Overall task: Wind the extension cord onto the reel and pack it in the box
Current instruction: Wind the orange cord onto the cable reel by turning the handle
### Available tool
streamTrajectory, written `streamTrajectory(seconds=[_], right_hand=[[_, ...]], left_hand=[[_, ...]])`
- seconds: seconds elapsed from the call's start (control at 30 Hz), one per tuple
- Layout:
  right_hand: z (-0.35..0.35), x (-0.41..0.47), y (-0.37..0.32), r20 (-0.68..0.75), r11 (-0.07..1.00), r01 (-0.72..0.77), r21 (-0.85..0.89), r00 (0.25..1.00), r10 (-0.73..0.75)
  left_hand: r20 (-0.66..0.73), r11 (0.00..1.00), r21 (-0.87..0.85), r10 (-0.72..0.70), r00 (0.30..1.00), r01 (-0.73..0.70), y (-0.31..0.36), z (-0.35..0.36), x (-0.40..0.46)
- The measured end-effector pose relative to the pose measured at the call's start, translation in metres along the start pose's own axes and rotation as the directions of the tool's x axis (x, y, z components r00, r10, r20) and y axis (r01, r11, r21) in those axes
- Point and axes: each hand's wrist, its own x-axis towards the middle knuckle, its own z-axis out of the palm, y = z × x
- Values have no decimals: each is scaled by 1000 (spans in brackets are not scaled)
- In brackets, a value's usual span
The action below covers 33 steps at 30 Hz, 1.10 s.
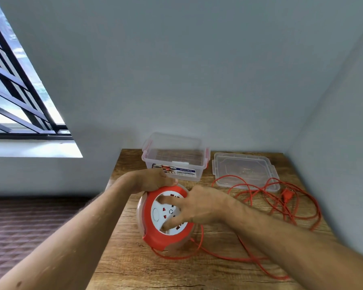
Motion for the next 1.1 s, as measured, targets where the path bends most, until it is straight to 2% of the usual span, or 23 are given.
streamTrajectory(seconds=[0.07, 0.13, 0.2, 0.23, 0.27, 0.33, 0.37, 0.4, 0.43, 0.47, 0.5, 0.53, 0.57, 0.6, 0.63, 0.67, 0.7, 0.73, 0.77, 0.83, 0.9, 1.0, 1.1], right_hand=[[4, 3, -2, -23, 997, -21, -71, 1000, 19], [9, 7, -4, -63, 989, -122, -78, 991, 117], [17, 12, -8, -129, 949, -314, 7, 941, 312], [21, 14, -9, -169, 893, -440, 92, 877, 450], [24, 16, -10, -197, 802, -562, 204, 779, 596], [26, 20, -17, -181, 532, -705, 468, 513, 839], [25, 24, -22, -113, 357, -709, 609, 368, 923], [25, 29, -28, -2, 164, -650, 742, 242, 970], [26, 33, -33, 140, -37, -529, 848, 157, 978], [27, 37, -35, 282, -222, -365, 904, 121, 952], [27, 38, -37, 378, -342, -235, 910, 125, 917], [26, 37, -39, 406, -374, -202, 905, 148, 902], [24, 33, -39, 336, -283, -276, 918, 167, 927], [23, 25, -38, 167, -70, -439, 896, 187, 968], [25, 16, -35, -56, 187, -601, 777, 231, 971], [24, 7, -32, -248, 414, -668, 619, 334, 909], [21, 0, -28, -341, 591, -655, 471, 483, 806], [19, -5, -24, -342, 724, -599, 342, 639, 689], [15, -9, -20, -301, 812, -524, 256, 755, 582], [9, -12, -16, -194, 896, -413, 164, 877, 439], [3, -9, -11, -134, 950, -296, 101, 942, 308], [-10, -10, -5, -77, 989, -145, 33, 986, 147], [-19, -11, 0, -43, 995, -102, 6, 994, 102]], left_hand=[[-21, 999, 30, 28, 999, -27, 2, 2, 0], [-78, 998, 19, 56, 995, -55, 0, 3, -1], [-183, 995, -59, 70, 981, -82, -4, 4, -3], [-252, 988, -116, 73, 965, -105, -5, 7, -4], [-331, 975, -169, 78, 940, -141, -6, 12, -5], [-504, 956, -197, 93, 858, -219, -3, 26, -5], [-579, 954, -174, 103, 809, -246, -1, 35, -5], [-633, 952, -148, 116, 766, -267, 1, 44, -5], [-671, 949, -132, 128, 730, -288, 1, 51, -4], [-700, 943, -129, 133, 702, -308, 0, 57, -3], [-718, 937, -138, 130, 684, -322, -2, 60, -3], [-724, 932, -158, 116, 680, -327, -5, 60, -4], [-718, 927, -193, 91, 690, -323, -9, 58, -4], [-704, 918, -239, 62, 708, -317, -14, 54, -6], [-686, 906, -286, 33, 727, -311, -17, 50, -7], [-666, 898, -320, 15, 746, -303, -20, 44, -9], [-643, 895, -334, 14, 766, -296, -21, 38, -10], [-618, 900, -326, 28, 786, -289, -22, 32, -11], [-592, 914, -299, 50, 805, -276, -21, 26, -12], [-524, 952, -217, 74, 848, -217, -17, 14, -11], [-421, 978, -151, 68, 905, -144, -14, 3, -10], [-267, 996, -40, 62, 962, -76, -6, -11, -14], [-165, 999, 19, 40, 986, -37, 7, -20, -20]])
